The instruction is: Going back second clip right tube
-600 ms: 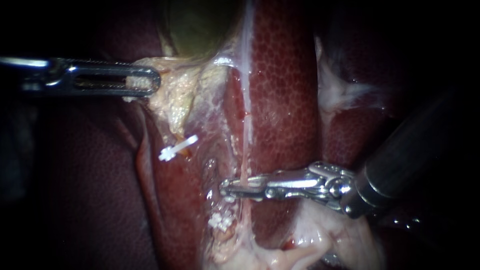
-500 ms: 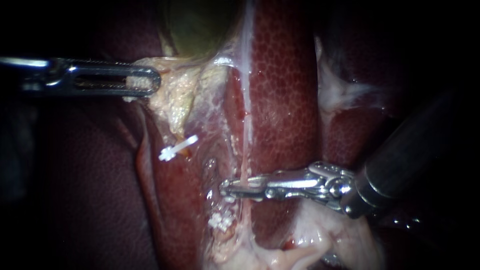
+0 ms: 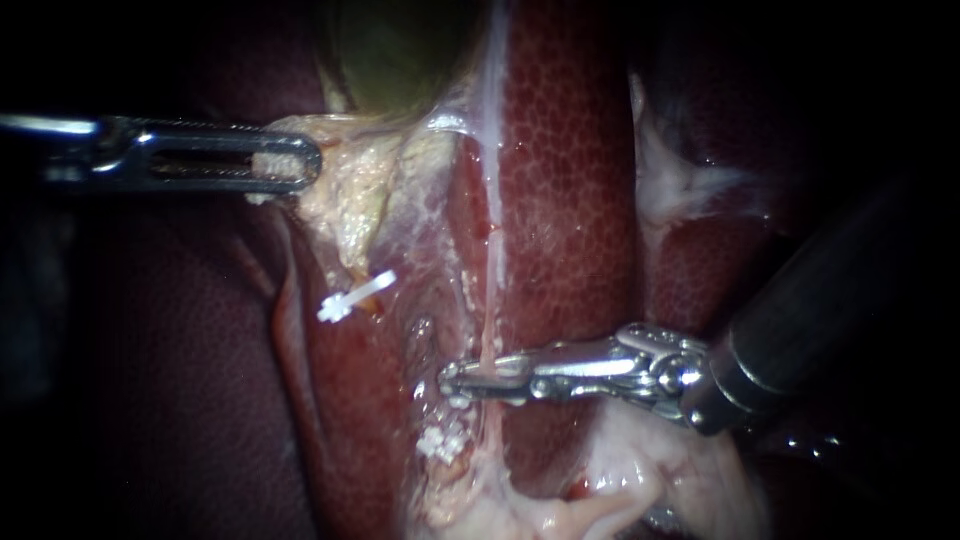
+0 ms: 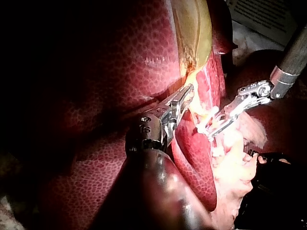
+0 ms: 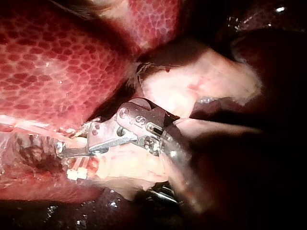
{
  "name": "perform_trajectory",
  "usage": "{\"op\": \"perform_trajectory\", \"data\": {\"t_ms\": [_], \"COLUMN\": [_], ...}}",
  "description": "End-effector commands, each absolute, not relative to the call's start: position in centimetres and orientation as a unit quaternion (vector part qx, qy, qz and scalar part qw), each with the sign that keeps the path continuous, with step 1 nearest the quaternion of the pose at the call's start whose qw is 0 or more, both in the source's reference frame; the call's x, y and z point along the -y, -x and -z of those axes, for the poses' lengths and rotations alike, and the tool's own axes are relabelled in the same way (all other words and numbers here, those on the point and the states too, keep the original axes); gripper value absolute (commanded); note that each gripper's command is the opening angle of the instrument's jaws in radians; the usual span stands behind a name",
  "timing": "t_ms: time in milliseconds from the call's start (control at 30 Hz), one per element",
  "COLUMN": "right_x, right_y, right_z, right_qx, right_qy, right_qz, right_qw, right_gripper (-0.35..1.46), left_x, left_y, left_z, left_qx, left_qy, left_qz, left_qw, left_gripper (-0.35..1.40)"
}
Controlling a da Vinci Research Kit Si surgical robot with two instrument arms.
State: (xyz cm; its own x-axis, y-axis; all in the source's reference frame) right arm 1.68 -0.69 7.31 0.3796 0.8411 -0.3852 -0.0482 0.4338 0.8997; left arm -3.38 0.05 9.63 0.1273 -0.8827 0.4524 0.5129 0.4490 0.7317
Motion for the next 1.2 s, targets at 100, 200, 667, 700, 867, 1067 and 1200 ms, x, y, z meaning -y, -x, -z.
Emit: {"op": "perform_trajectory", "data": {"t_ms": [100,200,667,700,867,1067,1200], "right_x": [0.68,0.65,0.47,0.45,0.26,0.04,-0.08], "right_y": [-1.70,-1.74,-1.51,-1.48,-1.27,-1.08,-0.98], "right_z": [-7.32,-7.31,-7.19,-7.16,-6.93,-6.52,-6.23], "right_qx": [-0.475,-0.493,-0.529,-0.531,-0.545,-0.557,-0.569], "right_qy": [-0.411,-0.379,-0.335,-0.333,-0.312,-0.298,-0.290], "right_qz": [-0.315,-0.323,-0.249,-0.245,-0.209,-0.178,-0.162], "right_qw": [0.711,0.714,0.739,0.740,0.749,0.754,0.752], "right_gripper": [0.53,0.60,0.60,0.60,0.60,0.60,0.60], "left_x": [-0.05,-0.05,-0.04,-0.04,-0.04,-0.04,-0.04], "left_y": [3.38,3.38,3.37,3.37,3.37,3.36,3.37], "left_z": [-9.63,-9.63,-9.63,-9.63,-9.63,-9.63,-9.63], "left_qx": [0.451,0.451,0.451,0.451,0.451,0.451,0.451], "left_qy": [-0.205,-0.205,-0.205,-0.205,-0.205,-0.205,-0.205], "left_qz": [0.483,0.483,0.483,0.483,0.483,0.483,0.483], "left_qw": [0.722,0.722,0.722,0.722,0.722,0.722,0.722], "left_gripper": [-0.23,-0.23,-0.23,-0.23,-0.23,-0.23,-0.23]}}
